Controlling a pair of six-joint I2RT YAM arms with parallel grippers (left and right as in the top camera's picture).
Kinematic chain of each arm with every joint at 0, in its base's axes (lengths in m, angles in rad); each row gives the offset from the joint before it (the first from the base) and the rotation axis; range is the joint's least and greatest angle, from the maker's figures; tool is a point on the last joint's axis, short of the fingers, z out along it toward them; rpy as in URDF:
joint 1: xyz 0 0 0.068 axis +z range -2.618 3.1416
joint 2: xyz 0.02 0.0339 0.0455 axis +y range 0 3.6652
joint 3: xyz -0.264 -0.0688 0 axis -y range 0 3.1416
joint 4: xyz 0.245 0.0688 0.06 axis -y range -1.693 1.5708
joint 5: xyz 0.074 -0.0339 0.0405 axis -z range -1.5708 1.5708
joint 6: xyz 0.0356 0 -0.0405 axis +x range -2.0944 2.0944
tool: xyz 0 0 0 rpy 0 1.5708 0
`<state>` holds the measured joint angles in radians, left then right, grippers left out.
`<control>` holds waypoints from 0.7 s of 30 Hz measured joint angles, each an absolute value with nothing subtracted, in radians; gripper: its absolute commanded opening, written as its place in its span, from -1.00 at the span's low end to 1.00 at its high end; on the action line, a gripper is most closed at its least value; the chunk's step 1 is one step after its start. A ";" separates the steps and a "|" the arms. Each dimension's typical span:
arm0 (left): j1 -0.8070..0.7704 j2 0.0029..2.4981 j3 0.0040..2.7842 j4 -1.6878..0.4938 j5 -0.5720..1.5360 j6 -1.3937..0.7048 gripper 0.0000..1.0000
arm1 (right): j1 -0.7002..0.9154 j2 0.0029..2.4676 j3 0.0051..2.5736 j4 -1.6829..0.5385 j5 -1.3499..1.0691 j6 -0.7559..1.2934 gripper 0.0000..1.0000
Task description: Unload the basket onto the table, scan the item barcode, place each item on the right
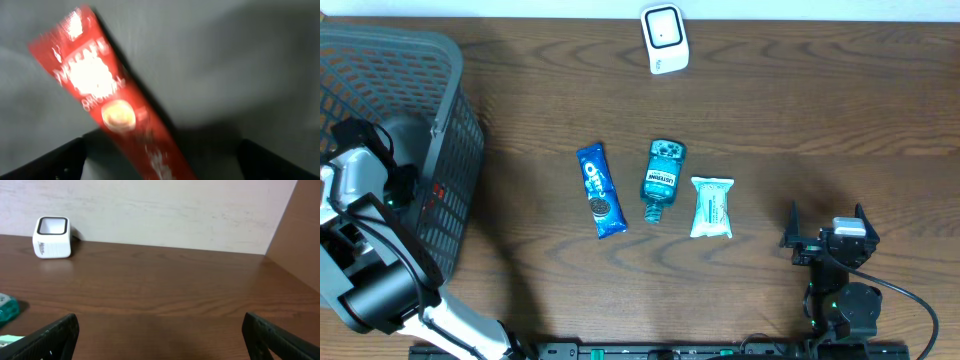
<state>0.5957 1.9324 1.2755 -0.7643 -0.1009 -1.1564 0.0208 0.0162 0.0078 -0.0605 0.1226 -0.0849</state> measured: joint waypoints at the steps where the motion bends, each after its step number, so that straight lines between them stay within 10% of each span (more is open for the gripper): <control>1: 0.596 1.932 1.277 -0.770 -0.076 -1.155 1.00 | 0.021 0.016 0.008 -0.060 0.123 -0.085 0.98; 21: 0.604 1.929 1.282 -0.888 0.174 -1.349 0.92 | 0.021 0.016 0.008 -0.060 0.123 -0.085 0.99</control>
